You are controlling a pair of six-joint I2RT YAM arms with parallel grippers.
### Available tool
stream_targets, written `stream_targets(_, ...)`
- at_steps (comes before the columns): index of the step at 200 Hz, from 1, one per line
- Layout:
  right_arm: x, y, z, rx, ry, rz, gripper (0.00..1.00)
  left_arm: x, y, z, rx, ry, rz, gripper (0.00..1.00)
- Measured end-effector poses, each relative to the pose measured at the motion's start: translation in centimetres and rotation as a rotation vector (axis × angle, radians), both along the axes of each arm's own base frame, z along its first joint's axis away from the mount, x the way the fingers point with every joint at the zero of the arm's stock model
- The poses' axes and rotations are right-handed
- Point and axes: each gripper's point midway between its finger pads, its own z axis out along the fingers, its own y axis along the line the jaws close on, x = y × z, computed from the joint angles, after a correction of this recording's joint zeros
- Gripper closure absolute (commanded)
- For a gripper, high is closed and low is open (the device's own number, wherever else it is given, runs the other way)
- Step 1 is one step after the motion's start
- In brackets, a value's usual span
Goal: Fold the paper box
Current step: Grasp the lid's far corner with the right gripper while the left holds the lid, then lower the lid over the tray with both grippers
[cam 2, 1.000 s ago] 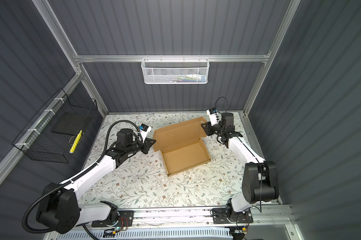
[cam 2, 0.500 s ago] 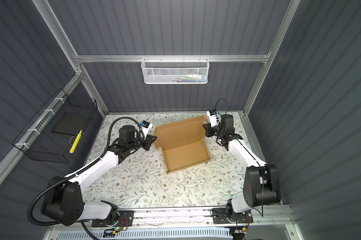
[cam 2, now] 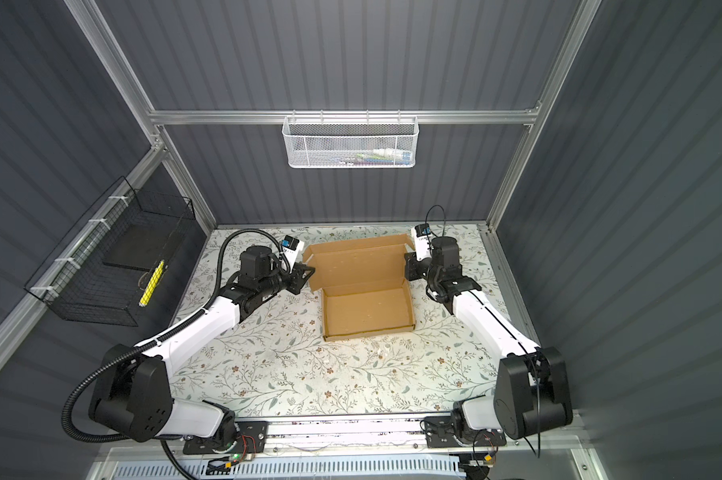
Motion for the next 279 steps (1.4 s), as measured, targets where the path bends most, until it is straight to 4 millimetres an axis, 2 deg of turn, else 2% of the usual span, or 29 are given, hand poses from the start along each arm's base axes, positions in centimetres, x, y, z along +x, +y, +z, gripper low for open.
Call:
stream_targets(18,-0.4,0.1,-0.6,-0.01,0.01,-0.017,0.93,0.1,0.1,0.0,-0.002,0.0,0.003,0.72)
stream_targets(52,-0.8,-0.4,-2.2,-0.015,0.045,-0.052,0.93,0.1,0.1,0.0,-0.007,0.005,0.006,0.81)
stream_targets(107,-1.5,-0.8,-2.2,-0.003,0.037,-0.073,0.93,0.3,-0.2,0.7,-0.026,0.004,0.006,0.88)
stream_targets(191,-1.8,-1.0,-2.1,0.005,0.031,-0.084,0.93,0.2,-1.1,-0.3,-0.065,0.062,-0.025,0.82)
stream_targets(242,-1.9,-1.0,-2.1,0.006,0.03,-0.087,0.92,0.6,-1.5,-0.4,-0.091,0.08,-0.027,0.95)
stream_targets(279,-1.9,-1.1,-2.2,0.003,0.03,-0.092,0.89,0.9,-1.5,-0.4,-0.097,0.084,-0.018,1.0)
